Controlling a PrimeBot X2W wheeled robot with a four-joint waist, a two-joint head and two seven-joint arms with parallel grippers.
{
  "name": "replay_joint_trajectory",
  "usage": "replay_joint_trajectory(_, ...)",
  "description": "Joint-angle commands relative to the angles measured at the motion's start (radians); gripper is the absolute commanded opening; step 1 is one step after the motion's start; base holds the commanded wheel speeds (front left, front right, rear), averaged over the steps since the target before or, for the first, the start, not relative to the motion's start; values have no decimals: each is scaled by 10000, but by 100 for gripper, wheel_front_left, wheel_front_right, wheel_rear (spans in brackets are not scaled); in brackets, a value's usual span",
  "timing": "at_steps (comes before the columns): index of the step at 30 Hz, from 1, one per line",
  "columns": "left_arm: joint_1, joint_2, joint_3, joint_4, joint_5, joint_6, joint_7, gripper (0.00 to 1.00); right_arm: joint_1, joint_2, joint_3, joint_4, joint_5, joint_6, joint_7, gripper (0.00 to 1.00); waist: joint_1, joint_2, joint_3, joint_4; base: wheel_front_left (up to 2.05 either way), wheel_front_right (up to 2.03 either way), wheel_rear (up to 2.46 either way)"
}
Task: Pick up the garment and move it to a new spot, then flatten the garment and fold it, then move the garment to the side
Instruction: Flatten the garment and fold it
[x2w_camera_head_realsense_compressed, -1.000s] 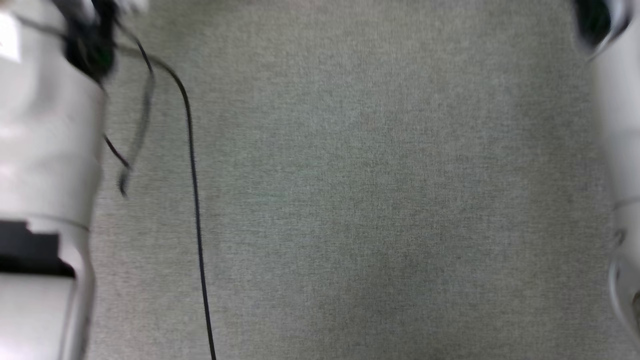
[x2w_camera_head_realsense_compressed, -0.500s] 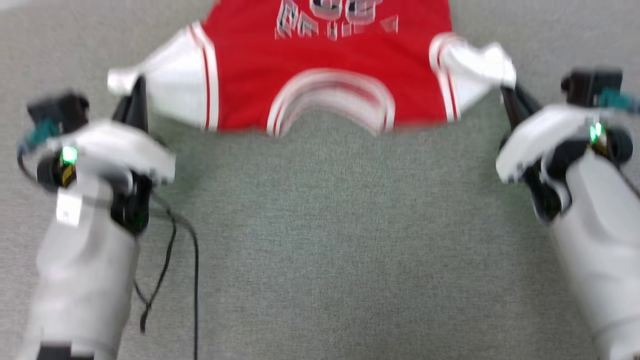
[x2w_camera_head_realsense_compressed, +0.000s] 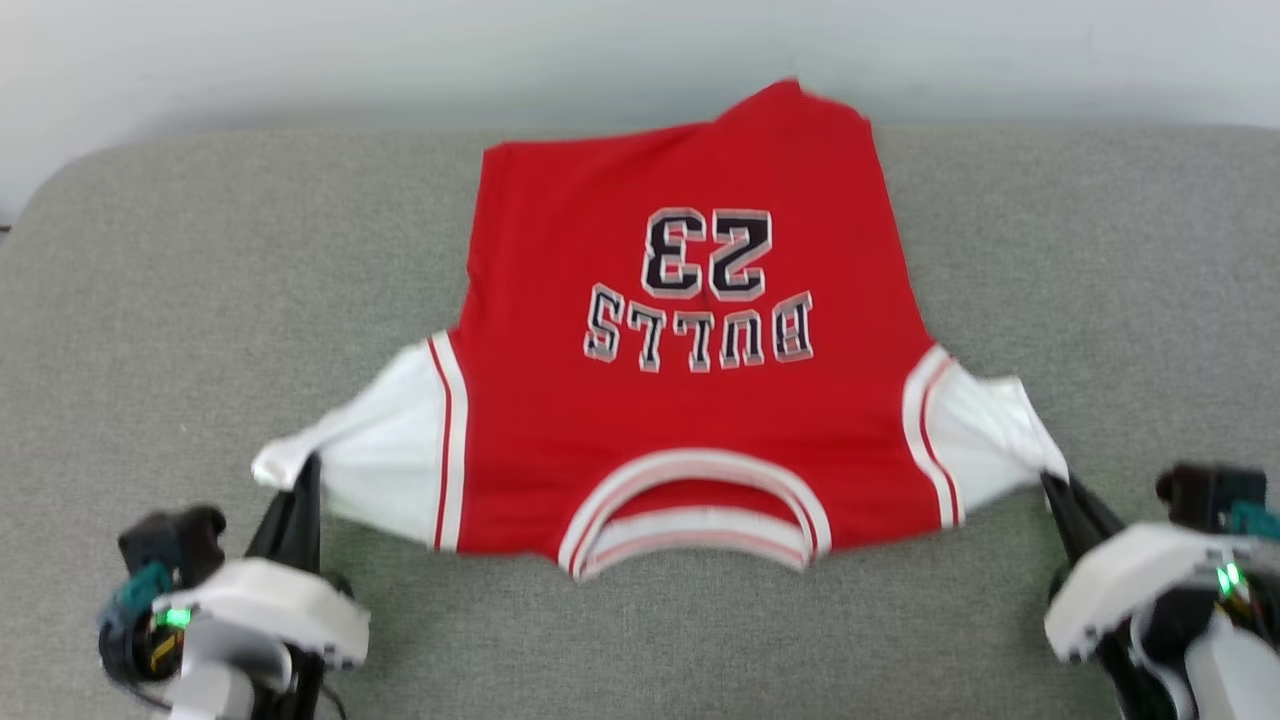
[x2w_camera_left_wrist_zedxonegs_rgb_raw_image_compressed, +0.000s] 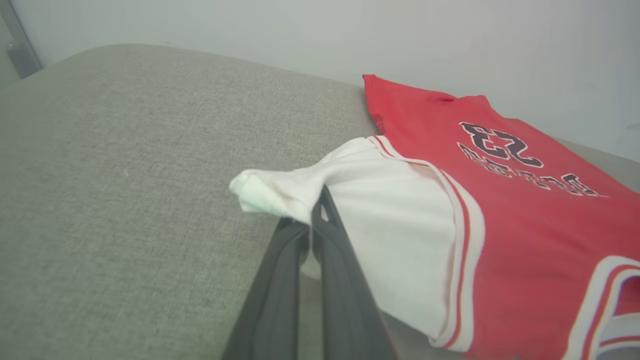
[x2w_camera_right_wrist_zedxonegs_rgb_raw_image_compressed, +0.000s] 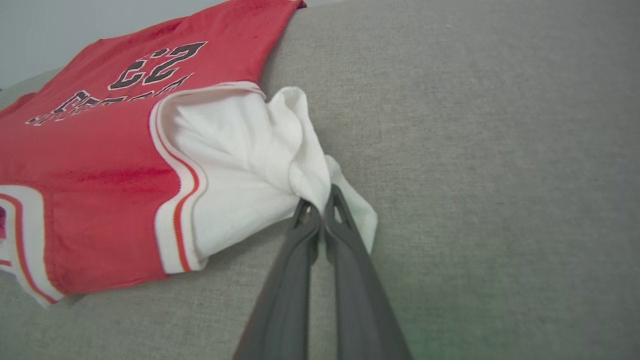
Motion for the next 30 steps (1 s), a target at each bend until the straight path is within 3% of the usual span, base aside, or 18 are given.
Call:
replay_joint_trajectory(1, 548, 120, 70, -446, -14, 237, 119, 0, 659, 117, -308, -447, -129, -17, 218, 0, 3, 0, -284, 19, 0, 0, 0)
replay_joint_trajectory(7, 2534, 136, 146, -2132, -129, 893, 679, 0, 2804, 700, -1380, -2229, -817, -19, 1218, 0, 3, 0, -764, 209, 0, 0, 0)
replay_joint_trajectory(18, 4197, 381, -213, -4030, 227, 1492, 1450, 0, 4805, 1476, -2159, -4131, -1661, -17, 2517, 0, 3, 0, -1027, 429, 0, 0, 0)
replay_joint_trajectory(19, 4182, 254, -335, -4217, 226, 1469, 1465, 0, 4826, 1511, -2192, -4261, -1749, -17, 2536, 36, 3, 0, -1014, 442, 0, 0, 0)
replay_joint_trajectory(20, 4139, 242, -462, -4336, 296, 1469, 1543, 0, 4757, 1538, -2219, -4385, -1741, -17, 2494, 85, 3, 0, -982, 459, 0, 0, 0)
replay_joint_trajectory(21, 4045, 200, -545, -4462, 360, 1517, 1578, 0, 4676, 1576, -2201, -4449, -1697, -16, 2482, 100, 3, 0, -952, 481, 0, 0, 0)
replay_joint_trajectory(26, 3621, -36, -902, -4946, 623, 1629, 1550, 0, 3758, 1636, -2298, -4932, -1581, -11, 1547, 100, 3, 0, -584, 666, 0, 0, 0)
replay_joint_trajectory(30, 3170, -149, -1054, -5320, 827, 1687, 1374, 0, 2487, 1582, -2615, -4613, -1795, -11, 843, 100, 3, 0, -138, 941, 0, 0, 0)
